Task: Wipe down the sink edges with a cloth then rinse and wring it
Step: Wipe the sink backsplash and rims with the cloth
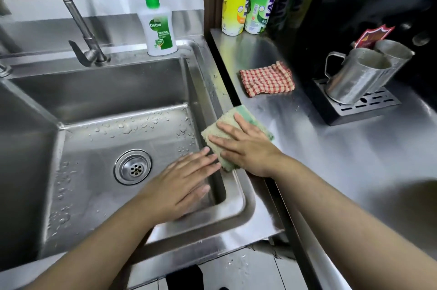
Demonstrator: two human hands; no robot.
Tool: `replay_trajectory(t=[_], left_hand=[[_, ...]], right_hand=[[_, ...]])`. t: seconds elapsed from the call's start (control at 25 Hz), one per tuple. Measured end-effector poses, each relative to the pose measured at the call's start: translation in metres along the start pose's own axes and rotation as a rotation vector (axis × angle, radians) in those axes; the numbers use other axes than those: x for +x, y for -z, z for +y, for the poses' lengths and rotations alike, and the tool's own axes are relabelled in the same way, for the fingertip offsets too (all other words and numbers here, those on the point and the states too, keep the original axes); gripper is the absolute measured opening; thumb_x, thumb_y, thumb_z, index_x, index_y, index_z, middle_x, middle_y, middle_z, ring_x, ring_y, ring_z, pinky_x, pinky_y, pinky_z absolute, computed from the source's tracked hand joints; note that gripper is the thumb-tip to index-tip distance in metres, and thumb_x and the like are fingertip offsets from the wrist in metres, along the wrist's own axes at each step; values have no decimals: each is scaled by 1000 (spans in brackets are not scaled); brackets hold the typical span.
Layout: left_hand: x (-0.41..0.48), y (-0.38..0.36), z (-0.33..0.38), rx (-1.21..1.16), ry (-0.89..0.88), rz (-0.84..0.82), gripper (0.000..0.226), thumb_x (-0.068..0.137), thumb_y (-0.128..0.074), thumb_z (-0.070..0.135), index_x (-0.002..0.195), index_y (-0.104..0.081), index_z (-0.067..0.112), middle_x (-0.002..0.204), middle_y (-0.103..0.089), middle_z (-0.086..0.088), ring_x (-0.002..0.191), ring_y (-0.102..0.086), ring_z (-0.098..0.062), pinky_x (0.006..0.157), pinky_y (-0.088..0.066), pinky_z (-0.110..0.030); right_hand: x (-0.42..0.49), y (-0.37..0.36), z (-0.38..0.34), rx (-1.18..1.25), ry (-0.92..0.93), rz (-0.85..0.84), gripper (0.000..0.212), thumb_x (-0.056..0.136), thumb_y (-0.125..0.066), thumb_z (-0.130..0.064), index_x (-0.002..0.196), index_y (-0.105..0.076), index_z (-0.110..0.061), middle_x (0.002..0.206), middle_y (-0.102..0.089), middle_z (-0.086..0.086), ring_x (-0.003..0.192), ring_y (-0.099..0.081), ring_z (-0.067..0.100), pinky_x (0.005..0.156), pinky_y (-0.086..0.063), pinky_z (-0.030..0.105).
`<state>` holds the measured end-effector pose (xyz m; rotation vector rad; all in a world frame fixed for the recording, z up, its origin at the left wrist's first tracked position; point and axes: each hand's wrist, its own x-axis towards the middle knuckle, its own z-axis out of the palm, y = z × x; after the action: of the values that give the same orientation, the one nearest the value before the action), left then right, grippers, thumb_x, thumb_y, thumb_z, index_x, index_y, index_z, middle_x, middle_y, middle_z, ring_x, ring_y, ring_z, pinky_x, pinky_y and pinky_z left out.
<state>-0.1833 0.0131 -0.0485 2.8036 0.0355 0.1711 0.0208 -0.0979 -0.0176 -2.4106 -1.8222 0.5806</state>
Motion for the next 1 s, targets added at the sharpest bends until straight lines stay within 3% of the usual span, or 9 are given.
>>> replay_trajectory(t=[0.12,0.24,0.48,0.72,0.88,1.0], left_hand=[[21,-4,-19,60,-130,-57,53,99,-13,45,146,-22,23,153,-20,2,143,-5,-13,115,-3,-33],[40,-9,-35,69,-217,-96,56,99,-14,45,148,-16,19,155,-15,-3,144,-3,-17,114,-5,-39],[45,-14,-45,-29,-276,-80,54,99,-17,44,147,-21,20,155,-18,-2,144,-6,-17,115,-6,-37],[62,-6,-67,-89,-358,-28,54,96,-26,46,145,-23,24,153,-25,2,143,-13,-17,115,-11,-41],[96,11,-107,-40,-326,-51,58,96,-21,50,147,-19,22,155,-17,0,144,-2,-17,115,-4,-40],[102,8,-121,-30,-360,-90,60,96,-18,51,147,-18,21,156,-14,0,144,-1,-15,115,-5,-40]], right_hand=[[85,23,9,-3,-72,23,44,98,-28,-47,141,-19,-53,157,3,-18,143,19,20,117,4,44],[138,43,15,-13,-117,6,45,98,-28,-45,142,-18,-52,158,4,-16,144,17,22,116,4,43],[96,27,12,4,-54,16,47,99,-28,-46,143,-13,-50,157,5,-18,142,23,20,114,10,45],[198,66,13,-21,-175,-29,47,99,-27,-42,144,-16,-47,159,4,-13,143,18,25,117,5,45],[172,66,23,98,-98,-21,44,102,-25,-35,146,-21,-37,159,2,-11,144,16,23,115,7,41],[166,59,31,6,-42,-27,46,102,-29,-33,146,-19,-39,158,4,-11,143,17,22,115,5,40]])
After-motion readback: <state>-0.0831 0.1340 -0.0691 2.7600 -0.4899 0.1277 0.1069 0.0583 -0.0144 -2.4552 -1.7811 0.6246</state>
